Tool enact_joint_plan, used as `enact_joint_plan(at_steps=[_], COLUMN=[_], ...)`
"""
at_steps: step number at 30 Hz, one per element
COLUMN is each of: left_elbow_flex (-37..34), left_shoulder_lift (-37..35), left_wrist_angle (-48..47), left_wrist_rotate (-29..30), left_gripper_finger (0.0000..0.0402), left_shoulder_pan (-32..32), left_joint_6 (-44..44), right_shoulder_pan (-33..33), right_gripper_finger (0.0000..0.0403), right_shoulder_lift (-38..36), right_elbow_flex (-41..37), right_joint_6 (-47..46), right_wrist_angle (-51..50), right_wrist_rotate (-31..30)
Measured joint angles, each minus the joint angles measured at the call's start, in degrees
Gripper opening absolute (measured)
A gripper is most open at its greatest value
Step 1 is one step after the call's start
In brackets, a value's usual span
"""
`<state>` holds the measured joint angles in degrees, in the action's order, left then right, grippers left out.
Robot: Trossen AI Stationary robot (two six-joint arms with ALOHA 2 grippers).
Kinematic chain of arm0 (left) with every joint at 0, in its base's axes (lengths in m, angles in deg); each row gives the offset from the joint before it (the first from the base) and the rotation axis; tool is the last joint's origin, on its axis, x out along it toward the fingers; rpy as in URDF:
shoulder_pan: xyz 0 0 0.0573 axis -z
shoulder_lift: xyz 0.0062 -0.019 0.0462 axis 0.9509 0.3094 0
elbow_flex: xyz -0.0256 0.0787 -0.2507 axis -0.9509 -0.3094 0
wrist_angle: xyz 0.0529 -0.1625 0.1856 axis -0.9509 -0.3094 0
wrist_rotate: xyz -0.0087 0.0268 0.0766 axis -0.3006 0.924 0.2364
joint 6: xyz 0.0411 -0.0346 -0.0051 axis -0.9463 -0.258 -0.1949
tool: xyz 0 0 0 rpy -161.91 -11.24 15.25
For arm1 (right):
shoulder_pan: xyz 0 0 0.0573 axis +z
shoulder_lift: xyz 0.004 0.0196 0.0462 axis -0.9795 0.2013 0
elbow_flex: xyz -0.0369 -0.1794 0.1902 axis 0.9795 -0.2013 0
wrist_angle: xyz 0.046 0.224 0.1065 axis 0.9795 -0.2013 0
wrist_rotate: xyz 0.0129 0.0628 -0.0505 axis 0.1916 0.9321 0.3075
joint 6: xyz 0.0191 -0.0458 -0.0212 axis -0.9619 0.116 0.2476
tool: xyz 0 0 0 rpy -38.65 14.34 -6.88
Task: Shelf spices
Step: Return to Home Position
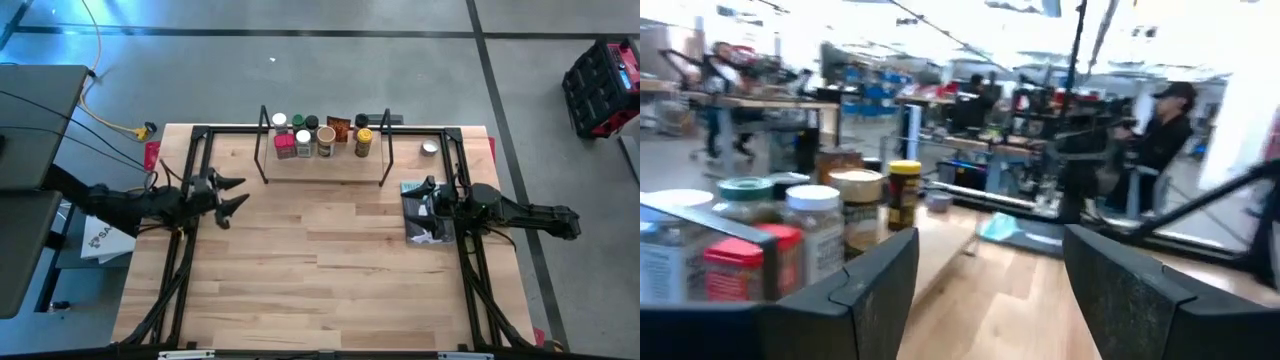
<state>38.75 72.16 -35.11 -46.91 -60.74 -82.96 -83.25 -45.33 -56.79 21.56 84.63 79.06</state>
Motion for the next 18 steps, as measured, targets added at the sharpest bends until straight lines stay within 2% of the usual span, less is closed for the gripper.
enact_joint_plan(at_steps=[4, 7, 10, 18], left_elbow_flex=[0.0, 0.0, 0.0, 0.0], left_shoulder_lift=[0.13, 0.13, 0.4, 2.24], left_wrist_angle=[0.46, 0.98, 0.7, -5.35], left_wrist_rotate=[-5.06, -13.96, -21.01, -20.19], left_gripper_finger=[0.0245, 0.0245, 0.0245, 0.0245], left_shoulder_pan=[-5.43, -9.53, -12.98, -16.15], left_joint_6=[-0.43, -0.25, -0.27, -0.09], right_shoulder_pan=[0.04, 0.04, 0.04, 0.04], right_gripper_finger=[0.0342, 0.0342, 0.0342, 0.0342], right_shoulder_lift=[0.0, 0.0, 0.0, 0.0], right_elbow_flex=[0.0, 0.0, 0.0, 0.0], right_joint_6=[1.32, 2.49, 3.16, 3.04], right_wrist_angle=[0.62, 1.03, 0.99, 0.9], right_wrist_rotate=[4.03, 6.38, 5.8, 5.42])
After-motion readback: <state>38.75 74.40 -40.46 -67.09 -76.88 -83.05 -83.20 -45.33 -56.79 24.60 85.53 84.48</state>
